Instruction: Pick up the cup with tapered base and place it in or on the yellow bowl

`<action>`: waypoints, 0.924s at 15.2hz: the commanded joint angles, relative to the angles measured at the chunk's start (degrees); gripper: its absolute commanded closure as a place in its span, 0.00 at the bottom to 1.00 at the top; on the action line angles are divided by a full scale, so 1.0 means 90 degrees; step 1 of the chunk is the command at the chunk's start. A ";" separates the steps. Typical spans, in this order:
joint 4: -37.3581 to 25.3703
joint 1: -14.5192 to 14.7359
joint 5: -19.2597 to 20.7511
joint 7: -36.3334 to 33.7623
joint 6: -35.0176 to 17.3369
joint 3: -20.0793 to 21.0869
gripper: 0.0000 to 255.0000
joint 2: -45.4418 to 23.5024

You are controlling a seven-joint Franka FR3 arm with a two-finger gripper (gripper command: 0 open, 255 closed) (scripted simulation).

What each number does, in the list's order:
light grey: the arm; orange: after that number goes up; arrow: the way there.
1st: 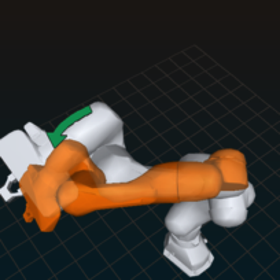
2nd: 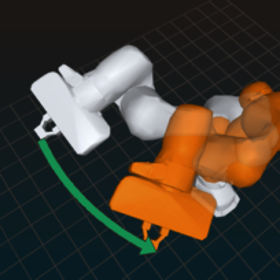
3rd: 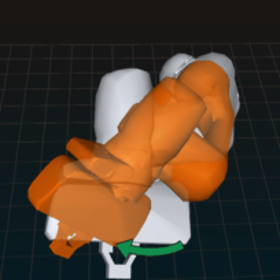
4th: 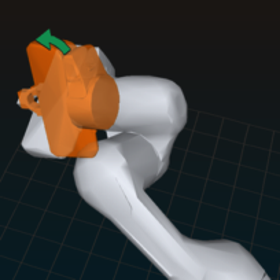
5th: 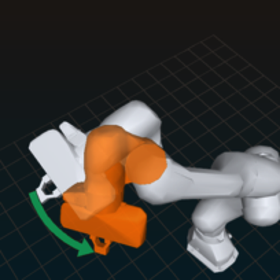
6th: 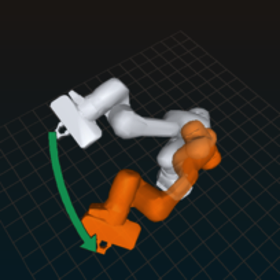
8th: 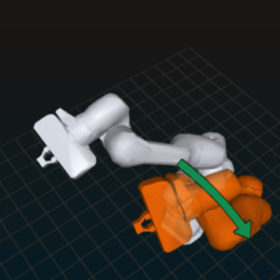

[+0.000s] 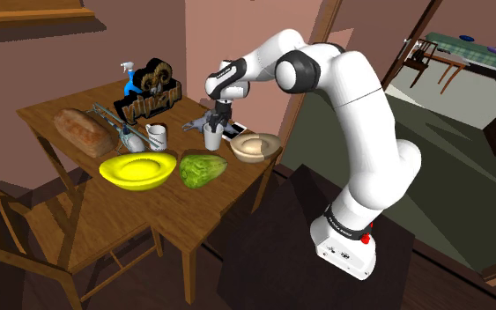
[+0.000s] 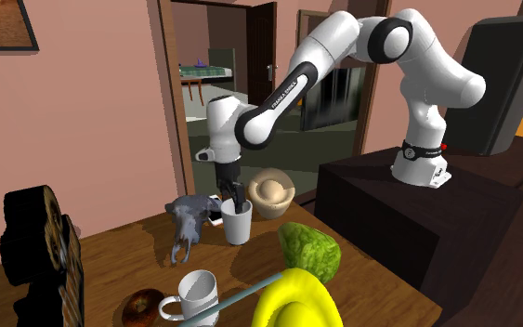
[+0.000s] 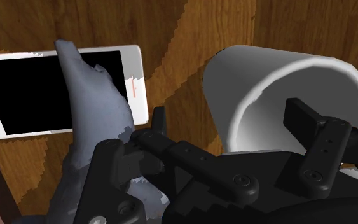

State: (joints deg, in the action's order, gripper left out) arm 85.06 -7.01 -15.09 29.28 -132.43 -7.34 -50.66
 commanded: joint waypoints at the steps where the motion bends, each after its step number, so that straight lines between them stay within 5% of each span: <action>1: 0.0019 -0.0001 -0.0009 0.0008 -0.0053 0.0008 0.00 -0.0032; 7: 0.0018 -0.0001 -0.0009 0.0008 -0.0052 0.0008 0.00 -0.0032; 8: 0.0018 -0.0001 -0.0009 0.0008 -0.0052 0.0008 1.00 -0.0032; 14: 0.0018 -0.0001 -0.0009 0.0008 -0.0052 0.0008 1.00 -0.0033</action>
State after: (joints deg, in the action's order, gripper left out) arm 85.22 -7.02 -15.17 29.35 -132.90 -7.28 -50.96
